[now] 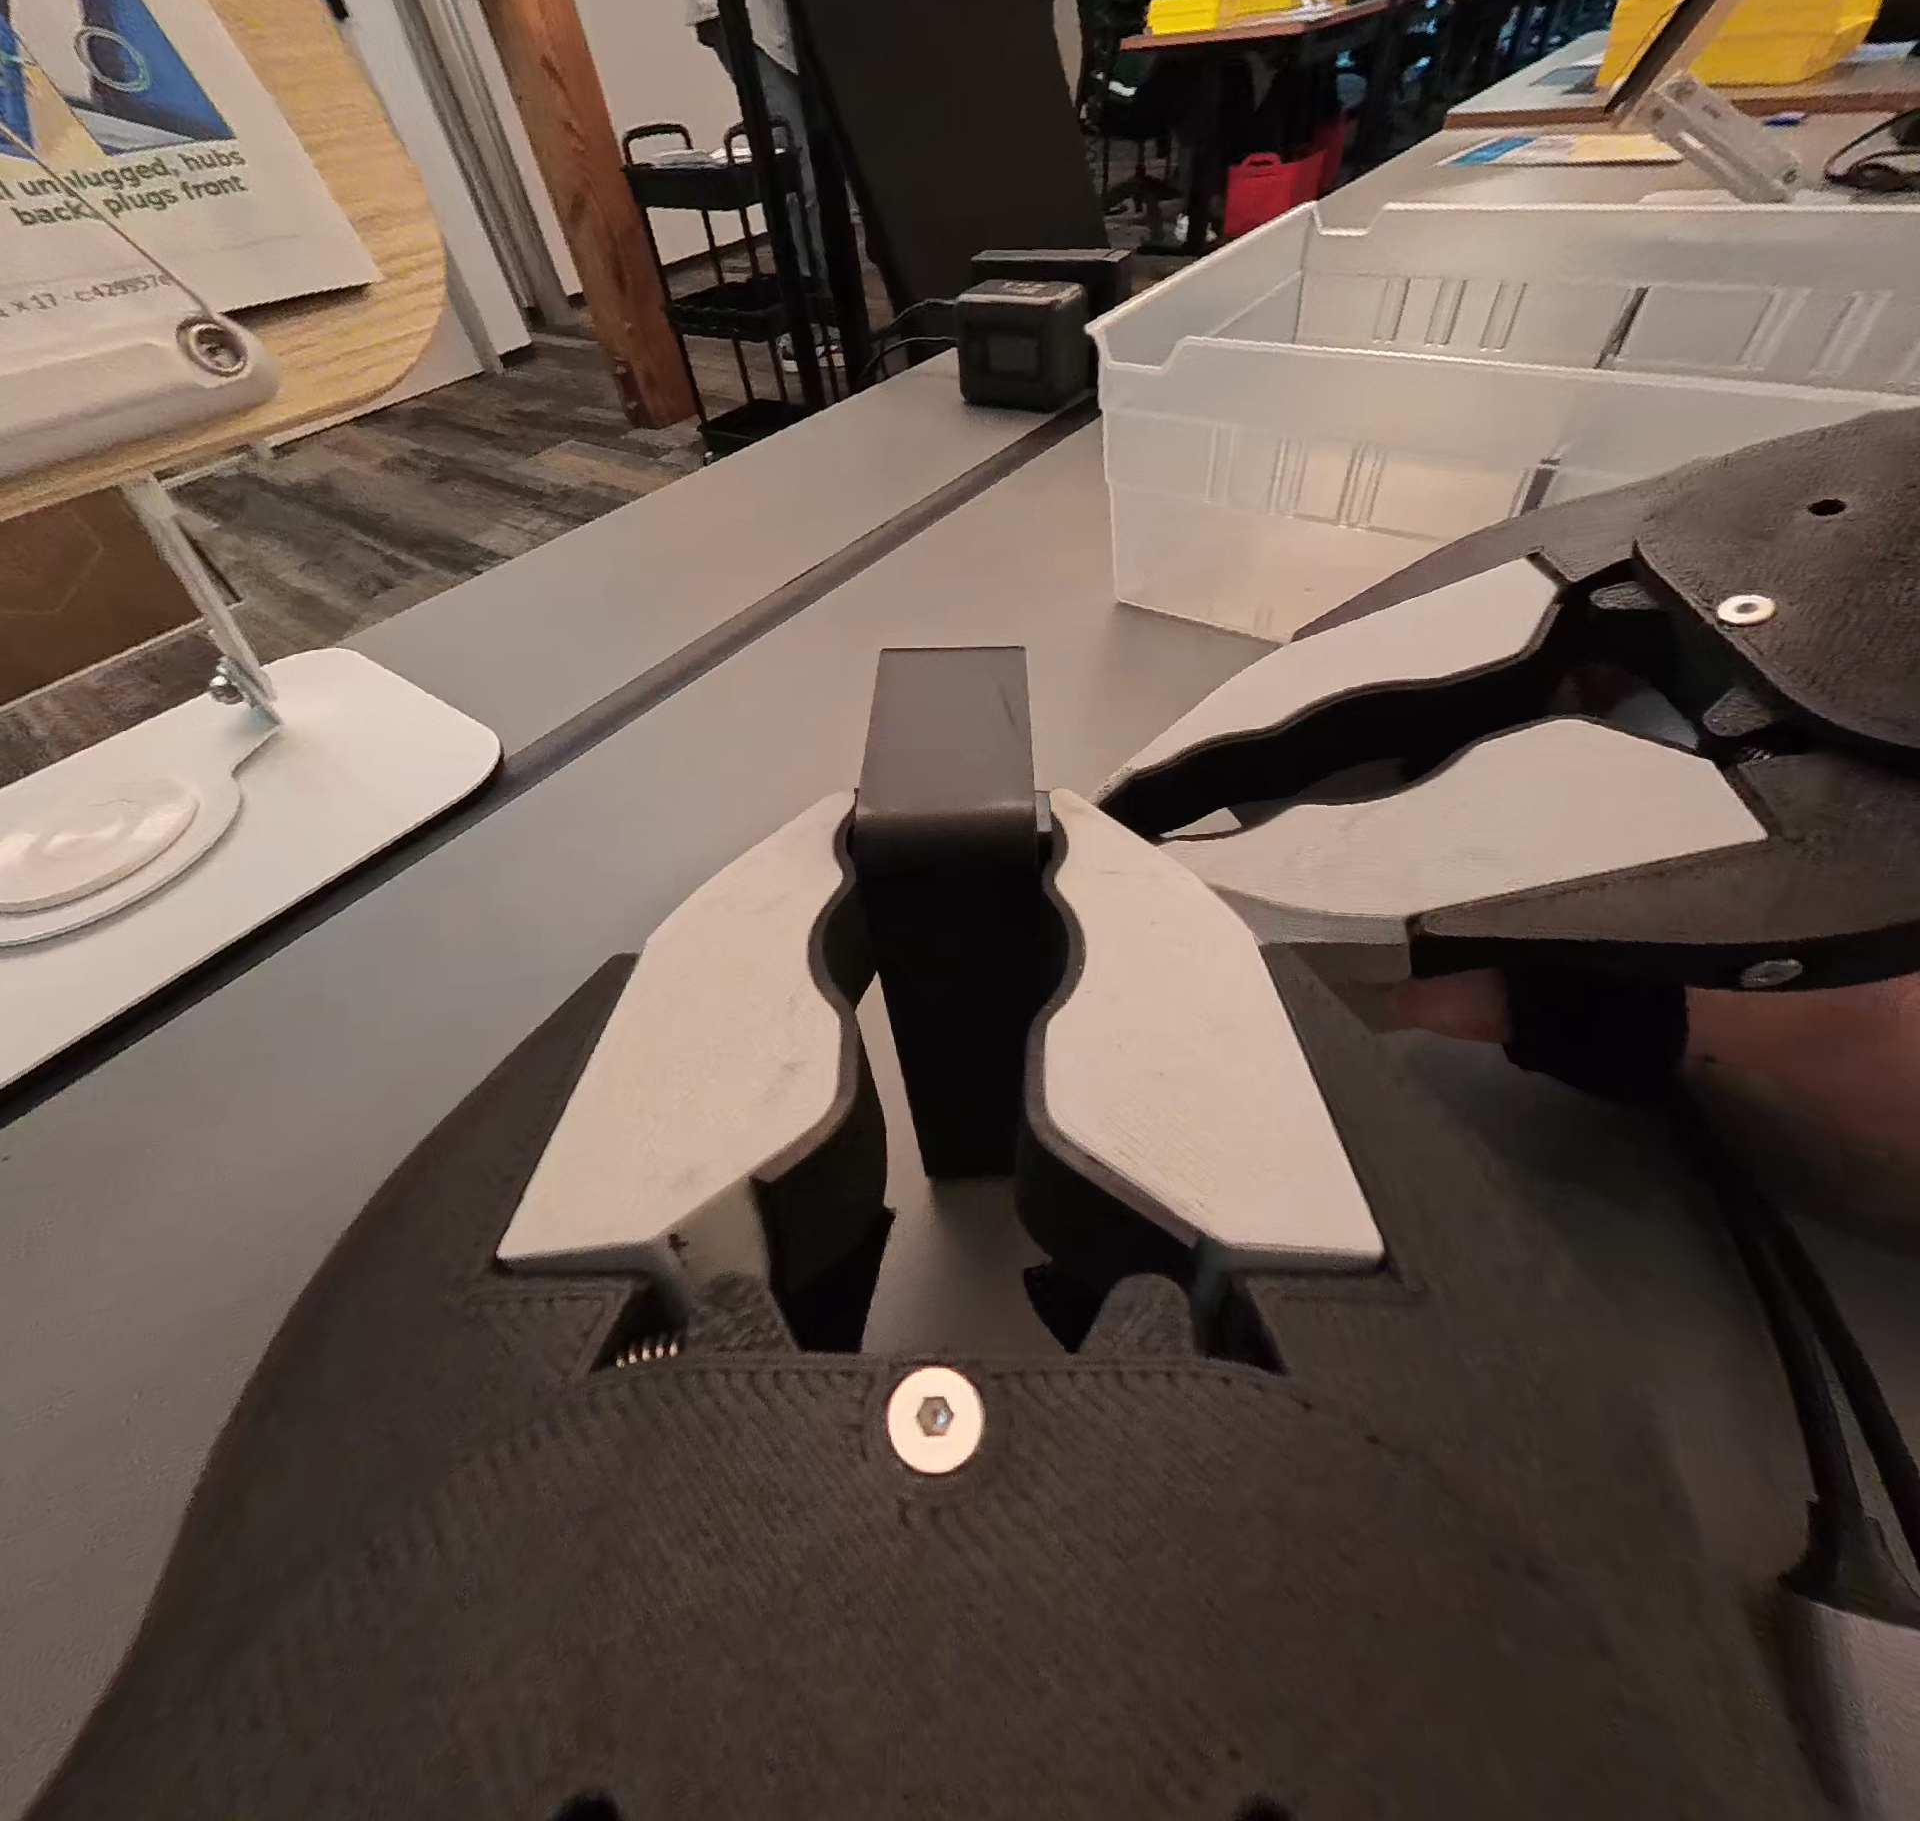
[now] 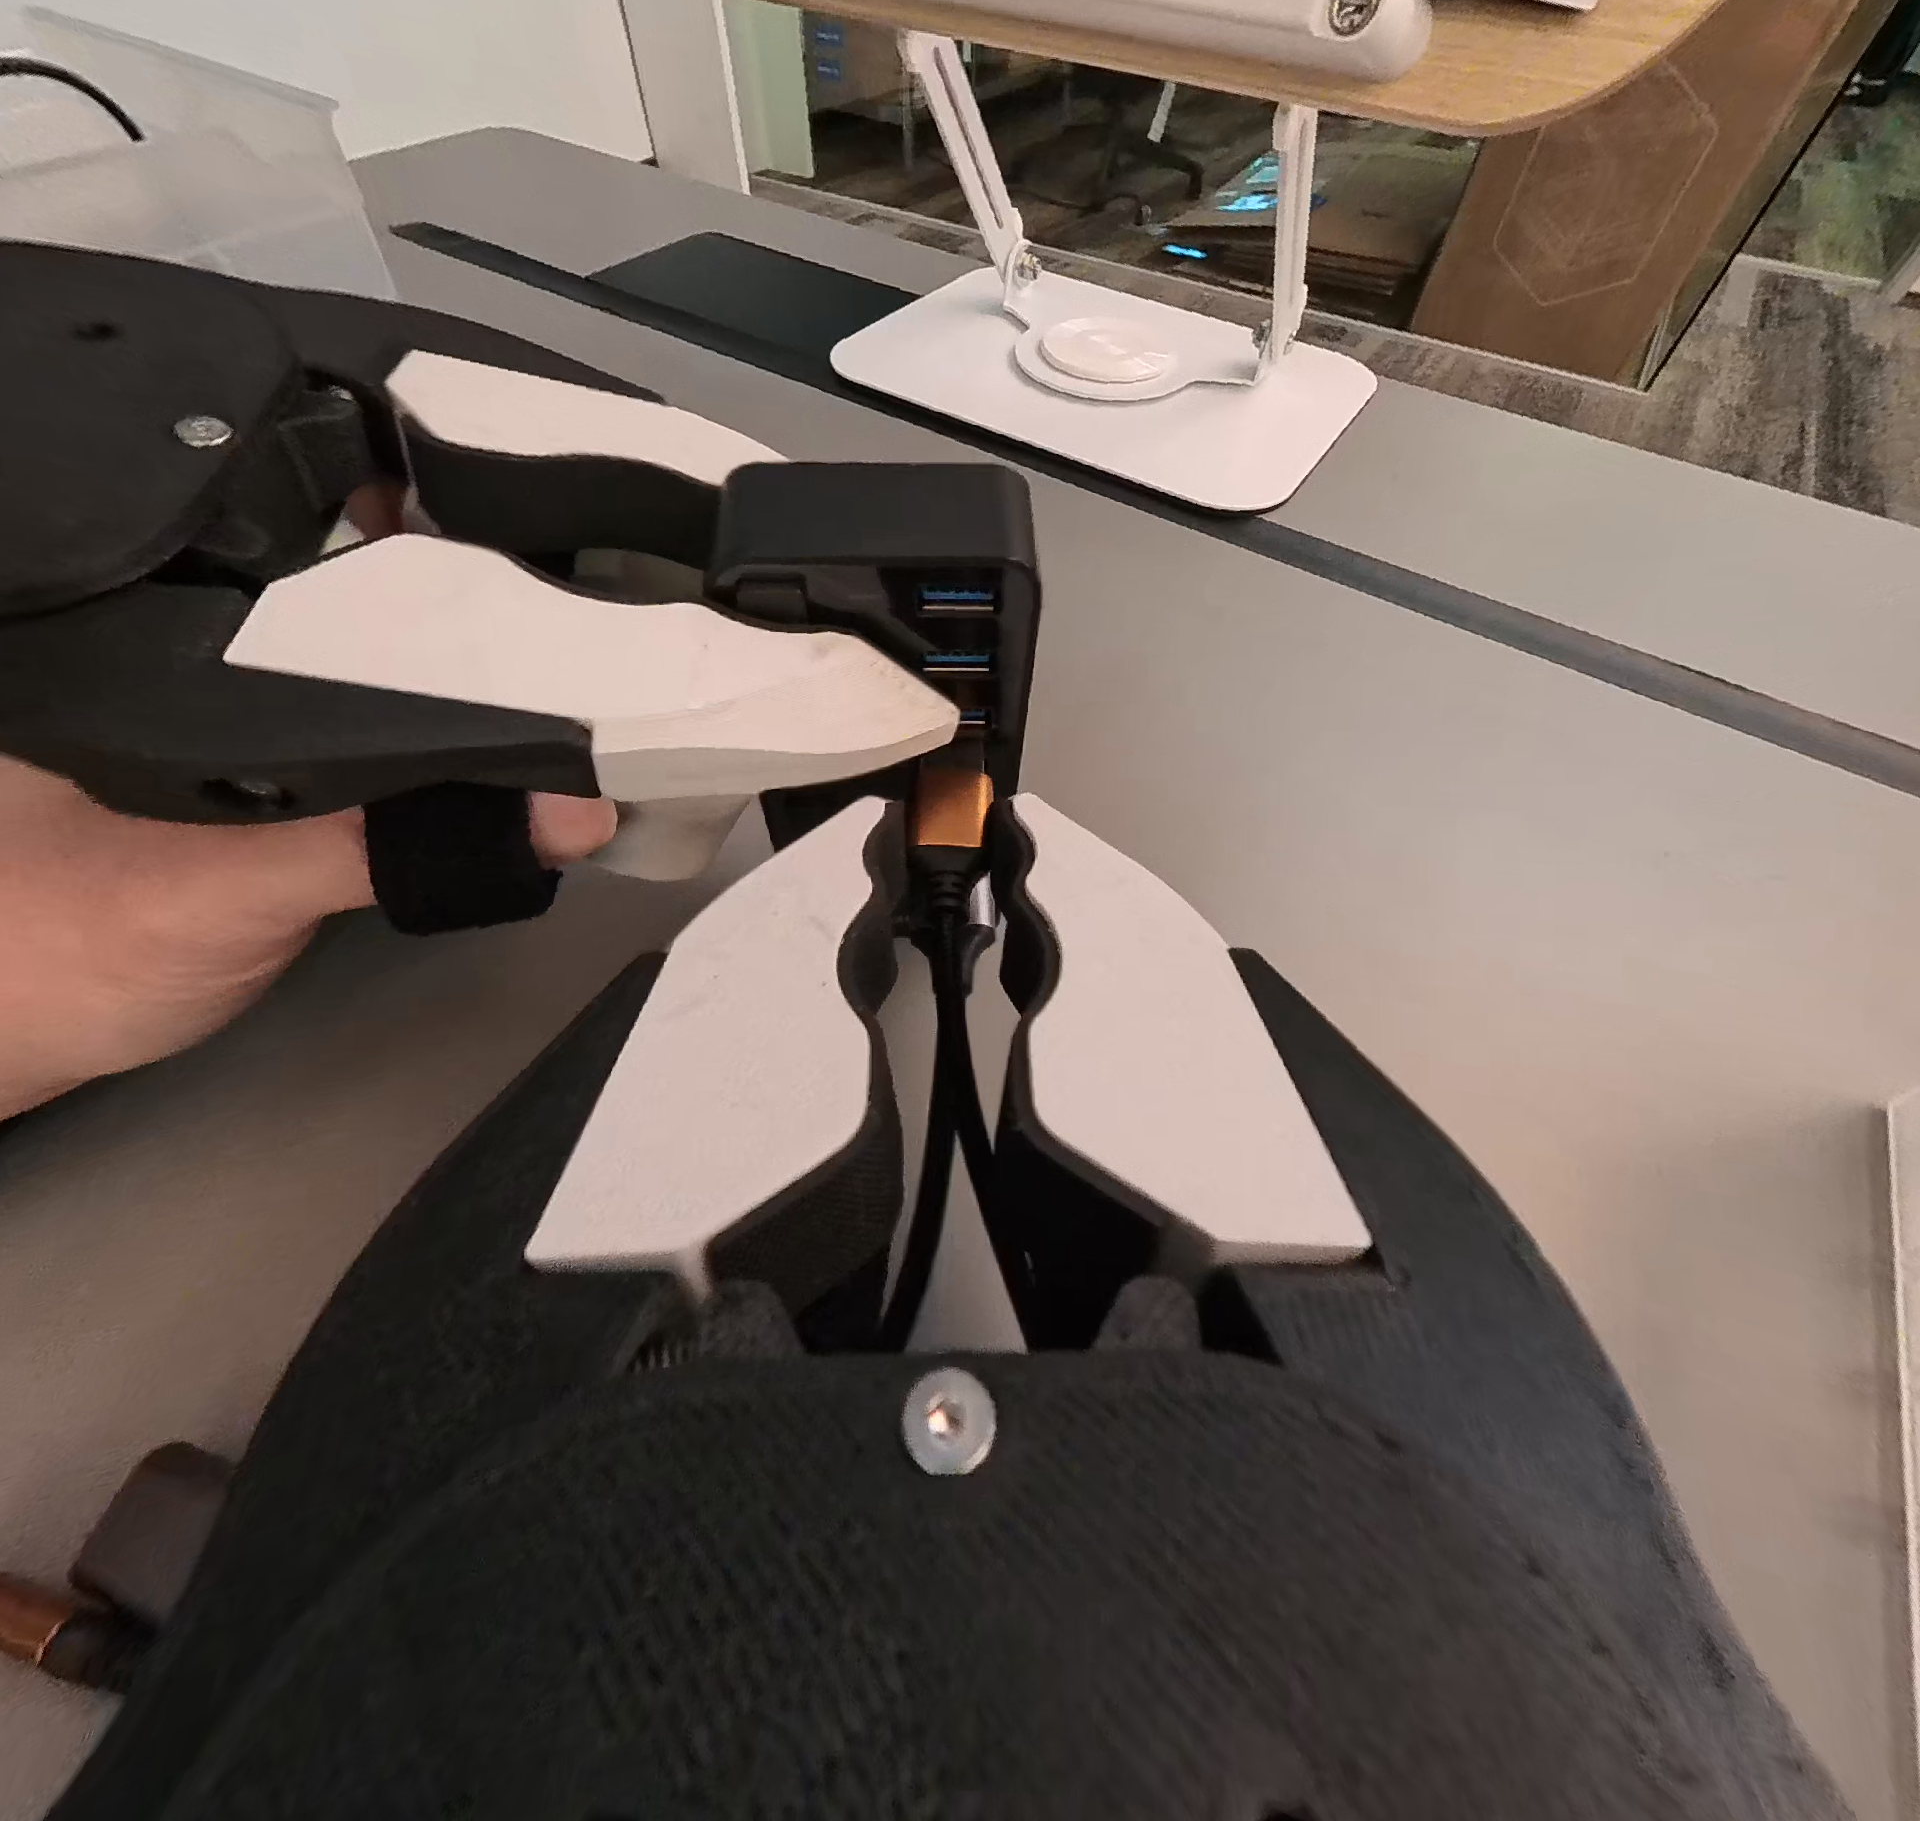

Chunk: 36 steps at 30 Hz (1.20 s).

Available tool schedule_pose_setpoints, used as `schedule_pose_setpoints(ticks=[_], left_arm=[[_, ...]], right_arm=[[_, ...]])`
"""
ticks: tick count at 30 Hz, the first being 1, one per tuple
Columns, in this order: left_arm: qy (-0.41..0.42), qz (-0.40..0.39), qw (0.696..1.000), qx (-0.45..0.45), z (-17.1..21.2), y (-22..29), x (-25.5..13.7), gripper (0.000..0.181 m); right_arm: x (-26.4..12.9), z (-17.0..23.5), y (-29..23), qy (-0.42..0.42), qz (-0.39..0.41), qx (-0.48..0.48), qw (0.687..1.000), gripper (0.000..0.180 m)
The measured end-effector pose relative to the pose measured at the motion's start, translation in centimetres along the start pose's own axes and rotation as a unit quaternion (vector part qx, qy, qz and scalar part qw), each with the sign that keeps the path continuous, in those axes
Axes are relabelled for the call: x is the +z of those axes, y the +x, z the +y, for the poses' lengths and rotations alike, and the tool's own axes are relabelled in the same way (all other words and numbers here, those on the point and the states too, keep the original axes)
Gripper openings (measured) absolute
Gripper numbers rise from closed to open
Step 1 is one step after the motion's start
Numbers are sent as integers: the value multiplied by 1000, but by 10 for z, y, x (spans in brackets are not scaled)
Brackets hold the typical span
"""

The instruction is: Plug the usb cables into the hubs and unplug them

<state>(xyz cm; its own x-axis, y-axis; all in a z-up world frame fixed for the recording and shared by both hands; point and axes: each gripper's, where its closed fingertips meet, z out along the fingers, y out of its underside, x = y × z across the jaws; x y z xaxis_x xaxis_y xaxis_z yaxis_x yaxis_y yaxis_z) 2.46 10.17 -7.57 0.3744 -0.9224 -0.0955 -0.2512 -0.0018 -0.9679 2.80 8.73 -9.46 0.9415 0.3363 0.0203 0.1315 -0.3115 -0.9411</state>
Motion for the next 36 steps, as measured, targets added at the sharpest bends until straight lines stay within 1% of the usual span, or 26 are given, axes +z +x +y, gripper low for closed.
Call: schedule_pose_setpoints(ticks=[1, 3, 4, 6, 7, 9, 12, 15, 18, 20, 23, 27, 31, 34, 36], left_arm=[[-2, -16, 1000, -1, 1, -6, -1, 27], [-3, -91, 996, 7, 4, -36, -10, 26], [2, -81, 997, -5, 5, -41, -13, 26], [17, 6, 998, -58, 4, -31, -16, 26], [18, 19, 997, -77, 4, -30, -18, 26], [16, 13, 996, -82, 5, -34, -21, 26], [9, -3, 998, -62, 8, -39, -26, 26], [6, 0, 998, -62, 9, -41, -30, 26], [8, 10, 997, -73, 9, -43, -33, 26], [8, 11, 997, -76, 10, -45, -34, 26], [11, 12, 997, -79, 10, -46, -36, 26], [8, 6, 998, -69, 10, -46, -35, 26], [8, 2, 998, -70, 11, -46, -36, 26], [9, 0, 998, -69, 11, -47, -38, 26], [10, 0, 997, -72, 11, -49, -39, 26]], right_arm=[[-1, 0, -1, -1, -7, -5, 1000, 17], [-8, -1, -3, 3, -19, -9, 1000, 17], [-11, -1, -2, 4, -17, -6, 1000, 17], [-15, 0, 0, 4, -11, -2, 1000, 17], [-16, 1, 1, -3, -13, 6, 1000, 17], [-17, 2, 3, -7, -23, 17, 1000, 16], [-20, 8, 10, -30, -31, 22, 999, 16], [-23, 19, 15, -53, -40, 9, 998, 16], [-22, 36, 14, -98, -57, 0, 994, 16], [-21, 41, 19, -113, -47, -8, 992, 21], [-26, 32, 23, -97, -45, -3, 994, 23], [-38, 9, 26, -40, -38, 23, 998, 24], [-44, -3, 32, 6, -4, 0, 1000, 24], [-43, -3, 28, 5, -4, -8, 1000, 24], [-40, 7, 22, -26, -15, -22, 999, 24]])
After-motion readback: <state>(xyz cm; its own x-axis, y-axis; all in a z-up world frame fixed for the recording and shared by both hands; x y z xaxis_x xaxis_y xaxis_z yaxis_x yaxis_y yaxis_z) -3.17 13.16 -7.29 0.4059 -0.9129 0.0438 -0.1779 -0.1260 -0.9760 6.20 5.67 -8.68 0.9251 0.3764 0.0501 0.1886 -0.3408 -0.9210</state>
